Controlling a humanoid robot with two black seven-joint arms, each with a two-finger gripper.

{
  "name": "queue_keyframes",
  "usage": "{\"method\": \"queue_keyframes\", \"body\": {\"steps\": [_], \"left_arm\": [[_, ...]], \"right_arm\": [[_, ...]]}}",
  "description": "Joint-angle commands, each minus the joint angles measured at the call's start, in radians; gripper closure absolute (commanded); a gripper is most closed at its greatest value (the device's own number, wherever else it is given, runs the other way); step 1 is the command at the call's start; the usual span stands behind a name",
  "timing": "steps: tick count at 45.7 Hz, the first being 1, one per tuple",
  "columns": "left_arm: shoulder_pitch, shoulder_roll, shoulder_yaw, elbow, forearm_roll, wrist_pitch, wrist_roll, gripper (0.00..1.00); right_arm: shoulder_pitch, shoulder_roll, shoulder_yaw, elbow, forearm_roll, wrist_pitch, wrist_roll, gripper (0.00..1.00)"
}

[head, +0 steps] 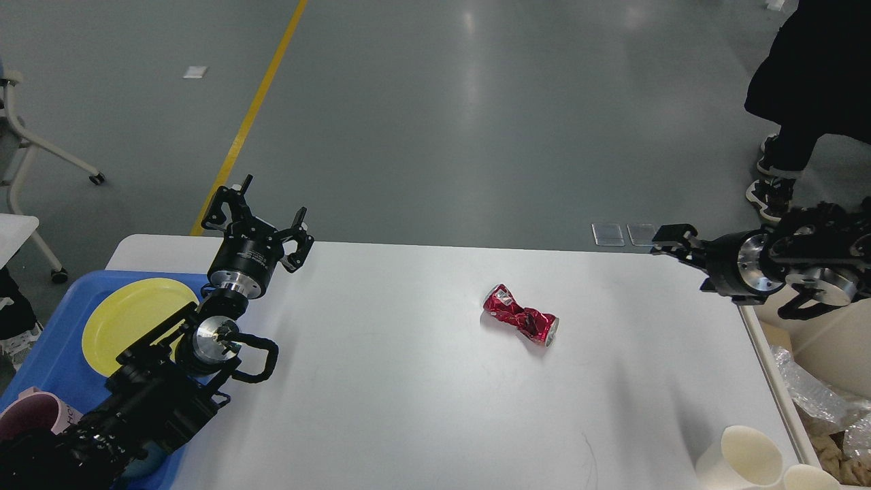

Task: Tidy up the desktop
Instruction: 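Reach the right gripper toward the crushed red can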

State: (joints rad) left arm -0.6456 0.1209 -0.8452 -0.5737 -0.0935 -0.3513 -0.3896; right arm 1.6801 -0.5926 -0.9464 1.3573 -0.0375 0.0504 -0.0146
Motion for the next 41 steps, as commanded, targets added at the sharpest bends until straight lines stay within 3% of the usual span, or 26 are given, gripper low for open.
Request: {"method": "queue_keyframes", "body": {"steps": [1,7,17,24,41], "left_arm": [[0.001,0.0,0.0,0.0,0.0,0.0,0.0,0.04],[0.0,-0.001,0.0,0.0,0.001,0.0,0.0,0.04],[0.001,-0.001,0.0,0.0,0.0,0.0,0.0,0.04],[0.001,0.0,0.0,0.0,0.0,0.0,0.0,0.04],[0.001,0.0,0.0,0.0,0.0,0.0,0.0,0.04]], "right_arm": [[0.056,0.031,-0.051,0.111,-0.001,0.016,0.001,0.0],[-0.029,0.065,-0.051,0.082,0.007,-0.011,0.001,0.0],[-0.216,0.088,-0.023,-0.135,0.005,-0.106,0.001,0.0],[-0.344,0.126,0.073,-0.239,0.016,-0.118,0.001,0.0],[-0.451,0.284,0.216,-0.314,0.142,-0.201,0.004,0.0]]}}
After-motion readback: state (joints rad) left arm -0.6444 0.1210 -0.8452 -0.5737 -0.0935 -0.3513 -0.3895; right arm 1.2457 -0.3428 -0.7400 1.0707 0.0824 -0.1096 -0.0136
